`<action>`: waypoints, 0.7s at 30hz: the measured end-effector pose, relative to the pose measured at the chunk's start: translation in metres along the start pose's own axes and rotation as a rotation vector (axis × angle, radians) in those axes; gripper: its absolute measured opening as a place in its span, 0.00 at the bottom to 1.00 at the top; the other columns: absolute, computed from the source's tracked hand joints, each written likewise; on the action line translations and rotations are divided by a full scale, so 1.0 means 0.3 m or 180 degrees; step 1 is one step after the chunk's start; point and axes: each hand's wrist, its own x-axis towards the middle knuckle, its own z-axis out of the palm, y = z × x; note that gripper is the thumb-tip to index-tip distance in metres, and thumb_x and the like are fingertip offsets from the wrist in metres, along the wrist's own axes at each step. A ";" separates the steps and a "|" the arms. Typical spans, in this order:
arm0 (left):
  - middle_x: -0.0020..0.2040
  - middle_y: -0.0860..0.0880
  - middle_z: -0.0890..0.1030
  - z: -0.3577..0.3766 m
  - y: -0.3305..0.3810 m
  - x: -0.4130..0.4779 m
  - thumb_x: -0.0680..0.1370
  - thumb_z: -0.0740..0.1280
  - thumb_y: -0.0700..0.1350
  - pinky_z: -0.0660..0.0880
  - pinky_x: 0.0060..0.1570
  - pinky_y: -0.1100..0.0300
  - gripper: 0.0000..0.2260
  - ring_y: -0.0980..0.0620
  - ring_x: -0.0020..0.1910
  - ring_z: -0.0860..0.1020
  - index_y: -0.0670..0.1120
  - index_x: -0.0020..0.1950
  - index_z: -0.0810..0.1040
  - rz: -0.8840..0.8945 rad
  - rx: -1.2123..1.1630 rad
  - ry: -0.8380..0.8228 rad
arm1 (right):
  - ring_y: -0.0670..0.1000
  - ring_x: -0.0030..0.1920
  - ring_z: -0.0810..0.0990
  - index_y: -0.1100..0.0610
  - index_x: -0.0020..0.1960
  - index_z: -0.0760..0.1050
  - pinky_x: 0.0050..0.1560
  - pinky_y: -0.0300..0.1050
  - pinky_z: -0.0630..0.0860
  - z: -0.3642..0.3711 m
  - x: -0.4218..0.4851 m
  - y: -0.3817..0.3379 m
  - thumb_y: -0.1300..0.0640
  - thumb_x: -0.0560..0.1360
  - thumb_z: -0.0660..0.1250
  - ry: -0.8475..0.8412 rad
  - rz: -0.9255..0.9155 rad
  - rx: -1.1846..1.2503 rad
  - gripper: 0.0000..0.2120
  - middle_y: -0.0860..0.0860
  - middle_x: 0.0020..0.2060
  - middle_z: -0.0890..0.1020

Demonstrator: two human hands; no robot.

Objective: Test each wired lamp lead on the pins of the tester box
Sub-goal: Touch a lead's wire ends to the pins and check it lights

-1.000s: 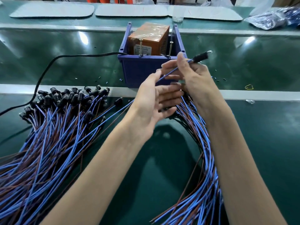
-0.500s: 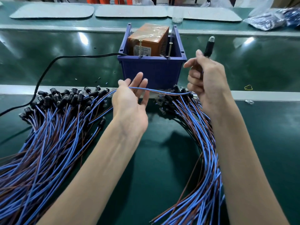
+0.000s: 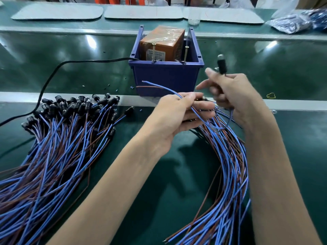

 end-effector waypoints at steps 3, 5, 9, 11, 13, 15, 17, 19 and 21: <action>0.33 0.53 0.84 -0.011 -0.006 -0.001 0.84 0.55 0.43 0.78 0.33 0.68 0.09 0.58 0.31 0.82 0.46 0.49 0.74 0.0031 0.0393 -0.0131 | 0.41 0.25 0.69 0.54 0.35 0.84 0.27 0.32 0.66 0.025 -0.013 0.000 0.46 0.76 0.67 -0.0335 0.0075 -0.0253 0.16 0.45 0.27 0.79; 0.33 0.52 0.84 -0.027 -0.007 0.001 0.84 0.55 0.43 0.78 0.34 0.67 0.10 0.58 0.32 0.82 0.46 0.48 0.75 -0.0043 0.0660 -0.0239 | 0.42 0.28 0.71 0.54 0.37 0.84 0.32 0.36 0.68 0.038 -0.023 -0.003 0.45 0.74 0.69 -0.0527 0.0100 -0.0316 0.14 0.46 0.30 0.82; 0.34 0.53 0.84 -0.056 -0.004 0.003 0.84 0.55 0.42 0.77 0.33 0.68 0.11 0.58 0.33 0.83 0.45 0.48 0.76 -0.0241 0.1190 -0.0449 | 0.41 0.25 0.71 0.55 0.39 0.84 0.26 0.32 0.69 0.060 -0.038 -0.009 0.52 0.72 0.72 -0.0722 0.0060 -0.0120 0.08 0.46 0.28 0.80; 0.35 0.52 0.84 -0.069 -0.001 0.004 0.83 0.56 0.42 0.76 0.33 0.69 0.11 0.57 0.33 0.82 0.44 0.48 0.77 -0.0265 0.1275 -0.0479 | 0.43 0.25 0.71 0.57 0.41 0.83 0.25 0.35 0.71 0.074 -0.040 -0.008 0.56 0.72 0.73 -0.0732 0.0057 -0.0014 0.05 0.49 0.28 0.79; 0.35 0.51 0.84 -0.082 -0.001 0.006 0.83 0.58 0.41 0.76 0.33 0.68 0.10 0.57 0.33 0.82 0.41 0.50 0.78 -0.0252 0.1361 -0.0474 | 0.47 0.27 0.72 0.61 0.45 0.83 0.27 0.38 0.71 0.093 -0.043 -0.008 0.57 0.72 0.73 -0.0737 0.0101 0.0042 0.07 0.51 0.28 0.76; 0.35 0.51 0.84 -0.094 0.000 0.009 0.82 0.59 0.41 0.77 0.33 0.67 0.09 0.56 0.32 0.82 0.39 0.51 0.78 -0.0232 0.1455 -0.0457 | 0.47 0.27 0.71 0.63 0.46 0.81 0.28 0.39 0.71 0.111 -0.047 -0.010 0.59 0.72 0.72 -0.0772 0.0106 0.0105 0.07 0.48 0.25 0.76; 0.34 0.50 0.84 -0.103 0.001 0.010 0.82 0.61 0.41 0.76 0.32 0.68 0.08 0.56 0.31 0.82 0.40 0.48 0.78 -0.0183 0.1460 -0.0370 | 0.44 0.24 0.71 0.61 0.43 0.80 0.27 0.37 0.71 0.125 -0.050 -0.014 0.61 0.73 0.71 -0.0801 0.0050 0.0194 0.03 0.46 0.23 0.77; 0.34 0.49 0.84 -0.109 0.002 0.015 0.80 0.64 0.42 0.76 0.31 0.69 0.08 0.57 0.31 0.82 0.42 0.44 0.79 -0.0038 0.1391 -0.0160 | 0.45 0.24 0.73 0.59 0.40 0.78 0.25 0.36 0.72 0.133 -0.049 -0.017 0.62 0.72 0.72 -0.0749 0.0015 0.0325 0.04 0.47 0.24 0.78; 0.35 0.48 0.84 -0.117 -0.001 0.026 0.79 0.66 0.43 0.76 0.32 0.68 0.08 0.56 0.32 0.82 0.44 0.42 0.80 0.0200 0.1391 0.0114 | 0.47 0.24 0.74 0.58 0.37 0.76 0.26 0.38 0.73 0.133 -0.046 -0.016 0.63 0.72 0.72 -0.0684 -0.0018 0.0456 0.07 0.49 0.25 0.79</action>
